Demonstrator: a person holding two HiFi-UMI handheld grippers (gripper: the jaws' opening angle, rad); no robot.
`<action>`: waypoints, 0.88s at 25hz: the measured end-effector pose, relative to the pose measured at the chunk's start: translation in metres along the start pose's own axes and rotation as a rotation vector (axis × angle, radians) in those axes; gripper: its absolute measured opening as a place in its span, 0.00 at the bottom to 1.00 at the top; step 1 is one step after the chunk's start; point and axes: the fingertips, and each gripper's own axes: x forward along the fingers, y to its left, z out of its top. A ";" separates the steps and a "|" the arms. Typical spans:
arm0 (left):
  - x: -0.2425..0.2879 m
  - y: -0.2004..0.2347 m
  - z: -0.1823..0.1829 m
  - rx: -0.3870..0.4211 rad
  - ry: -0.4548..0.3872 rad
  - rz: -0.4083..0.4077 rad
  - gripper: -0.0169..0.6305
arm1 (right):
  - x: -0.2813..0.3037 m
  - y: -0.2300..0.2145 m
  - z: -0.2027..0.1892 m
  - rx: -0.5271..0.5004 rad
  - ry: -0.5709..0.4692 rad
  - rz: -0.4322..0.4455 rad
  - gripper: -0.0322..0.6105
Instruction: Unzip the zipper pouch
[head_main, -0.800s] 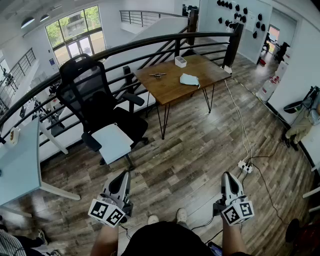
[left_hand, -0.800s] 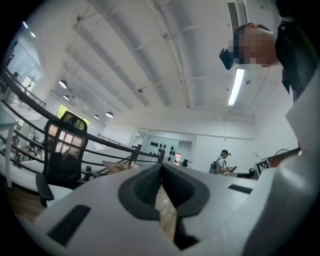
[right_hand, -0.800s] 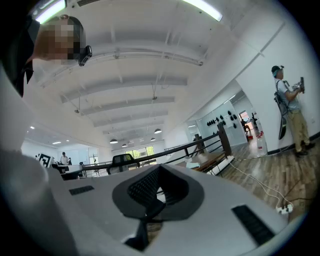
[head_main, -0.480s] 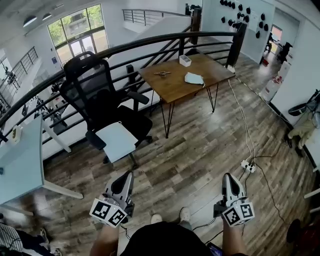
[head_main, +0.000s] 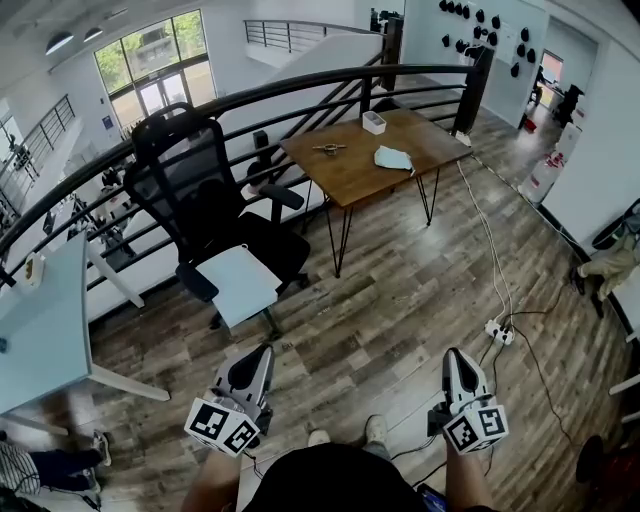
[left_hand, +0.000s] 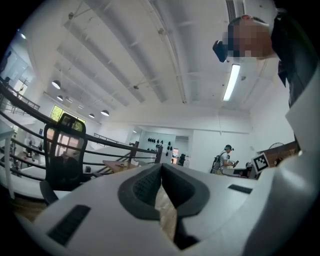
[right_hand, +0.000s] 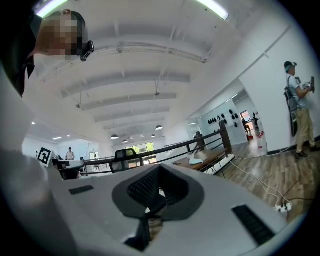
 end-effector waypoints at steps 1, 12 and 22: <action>-0.001 0.001 0.000 -0.004 -0.002 -0.003 0.05 | 0.000 0.002 0.002 -0.006 -0.008 0.001 0.04; 0.007 0.004 0.001 0.007 -0.030 -0.033 0.09 | 0.004 0.017 0.018 -0.068 -0.062 0.008 0.13; 0.061 0.004 0.006 0.013 -0.048 -0.019 0.33 | 0.034 -0.019 0.048 -0.078 -0.142 0.001 0.47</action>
